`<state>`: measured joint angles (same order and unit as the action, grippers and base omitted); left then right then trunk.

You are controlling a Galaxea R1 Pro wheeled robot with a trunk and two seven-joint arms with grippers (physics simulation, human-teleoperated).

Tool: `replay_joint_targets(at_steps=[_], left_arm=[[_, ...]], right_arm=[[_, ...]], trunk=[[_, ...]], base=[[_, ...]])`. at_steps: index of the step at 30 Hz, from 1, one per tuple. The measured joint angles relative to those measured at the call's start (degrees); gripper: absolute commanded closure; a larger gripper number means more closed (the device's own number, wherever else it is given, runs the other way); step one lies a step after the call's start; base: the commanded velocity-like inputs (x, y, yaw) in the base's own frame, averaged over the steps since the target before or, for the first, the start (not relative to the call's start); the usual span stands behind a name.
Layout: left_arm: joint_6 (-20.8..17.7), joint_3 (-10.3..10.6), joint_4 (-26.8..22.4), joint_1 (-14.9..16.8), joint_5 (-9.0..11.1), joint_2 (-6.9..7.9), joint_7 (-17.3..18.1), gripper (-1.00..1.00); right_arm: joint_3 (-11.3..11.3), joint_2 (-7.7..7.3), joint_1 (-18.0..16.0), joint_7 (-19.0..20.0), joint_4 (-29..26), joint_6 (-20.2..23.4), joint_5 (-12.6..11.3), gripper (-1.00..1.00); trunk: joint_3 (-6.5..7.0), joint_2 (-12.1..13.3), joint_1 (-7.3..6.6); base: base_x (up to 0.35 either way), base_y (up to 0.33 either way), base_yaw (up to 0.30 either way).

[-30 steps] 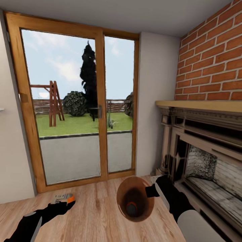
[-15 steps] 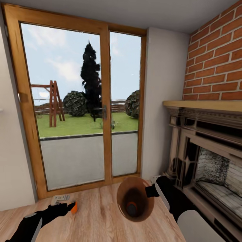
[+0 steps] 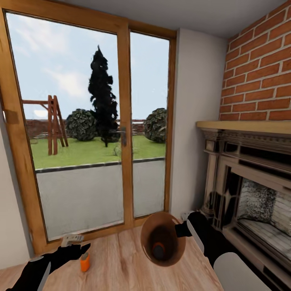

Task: Put the three can of soda from the living room inside the tash can in the kitchen.

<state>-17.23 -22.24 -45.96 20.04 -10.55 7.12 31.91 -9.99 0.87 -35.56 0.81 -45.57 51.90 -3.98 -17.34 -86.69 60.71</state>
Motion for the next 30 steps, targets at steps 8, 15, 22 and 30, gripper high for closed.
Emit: replay_joint_targets(at_steps=[8,15,22,30], left_arm=[[0.0,0.0,0.1,0.0,0.0,-0.01,0.0,-1.00],[0.0,0.0,0.2,0.0,0.0,-0.06,0.0,-1.00],[0.0,0.0,0.2,0.2,-0.1,-0.01,0.0,-1.00],[0.0,0.0,0.2,0.2,-0.1,0.00,0.1,-1.00]], right_arm=[[0.0,0.00,0.0,0.0,0.0,0.0,0.0,1.00],[0.1,0.00,0.0,0.0,0.0,0.0,0.1,1.00],[0.2,0.00,0.0,-0.1,0.0,0.0,0.0,1.00],[0.3,-0.07,0.0,-0.1,0.0,0.0,0.1,1.00]], trunk=[[0.00,0.0,0.00],[0.11,0.0,0.00],[0.29,0.0,0.00],[0.51,0.0,0.00]], base=[[0.250,0.245,-0.193],[0.222,0.261,-0.216],[0.188,0.280,-0.235],[0.181,0.283,-0.238]])
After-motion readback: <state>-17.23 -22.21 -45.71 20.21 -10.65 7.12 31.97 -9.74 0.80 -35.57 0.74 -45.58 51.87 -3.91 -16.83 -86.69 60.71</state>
